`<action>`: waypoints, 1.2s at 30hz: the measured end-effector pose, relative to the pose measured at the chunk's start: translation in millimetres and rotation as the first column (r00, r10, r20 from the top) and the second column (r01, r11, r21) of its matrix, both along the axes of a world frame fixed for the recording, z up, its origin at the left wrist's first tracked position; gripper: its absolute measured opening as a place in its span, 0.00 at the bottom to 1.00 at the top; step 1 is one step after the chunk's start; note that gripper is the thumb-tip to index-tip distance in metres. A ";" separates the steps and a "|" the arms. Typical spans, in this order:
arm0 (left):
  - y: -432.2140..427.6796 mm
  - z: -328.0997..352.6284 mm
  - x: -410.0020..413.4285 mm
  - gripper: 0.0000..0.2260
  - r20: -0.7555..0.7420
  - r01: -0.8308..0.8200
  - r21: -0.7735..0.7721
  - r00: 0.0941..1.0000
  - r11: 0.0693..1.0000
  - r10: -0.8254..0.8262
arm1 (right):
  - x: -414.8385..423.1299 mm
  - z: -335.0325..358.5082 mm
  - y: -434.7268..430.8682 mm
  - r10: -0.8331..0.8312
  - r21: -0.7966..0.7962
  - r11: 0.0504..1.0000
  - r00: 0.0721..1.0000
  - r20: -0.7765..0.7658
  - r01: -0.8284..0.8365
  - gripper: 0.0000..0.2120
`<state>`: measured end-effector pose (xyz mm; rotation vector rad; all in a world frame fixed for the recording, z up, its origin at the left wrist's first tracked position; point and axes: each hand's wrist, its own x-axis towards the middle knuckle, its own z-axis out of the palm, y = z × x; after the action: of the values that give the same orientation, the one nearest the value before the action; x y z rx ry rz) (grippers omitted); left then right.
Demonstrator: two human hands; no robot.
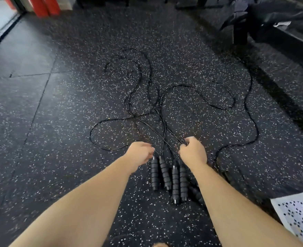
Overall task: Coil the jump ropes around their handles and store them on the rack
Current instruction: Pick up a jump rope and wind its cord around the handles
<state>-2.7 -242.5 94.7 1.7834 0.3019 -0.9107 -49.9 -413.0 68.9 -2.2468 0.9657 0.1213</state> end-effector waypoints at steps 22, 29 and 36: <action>-74.9 -176.1 -3.9 0.38 -0.039 0.174 0.674 0.979 0.718 -0.201 | 16.4 -118.8 -55.0 -0.019 -0.014 1.000 0.998 -0.063 0.019 0.18; -47.7 -163.2 -0.3 0.34 -0.041 0.195 0.725 0.970 0.660 -0.241 | 17.9 -111.4 -41.2 0.007 0.019 1.000 0.997 -0.074 -0.005 0.19; 15.0 -85.4 8.0 0.28 -0.022 0.181 0.746 0.968 0.640 -0.248 | -1.7 -49.9 8.9 0.094 0.072 0.993 0.993 -0.076 -0.088 0.17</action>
<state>5.3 -227.5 9.3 2.6717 0.4610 -0.9434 -51.6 -404.2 18.9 -2.2370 0.8865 0.2822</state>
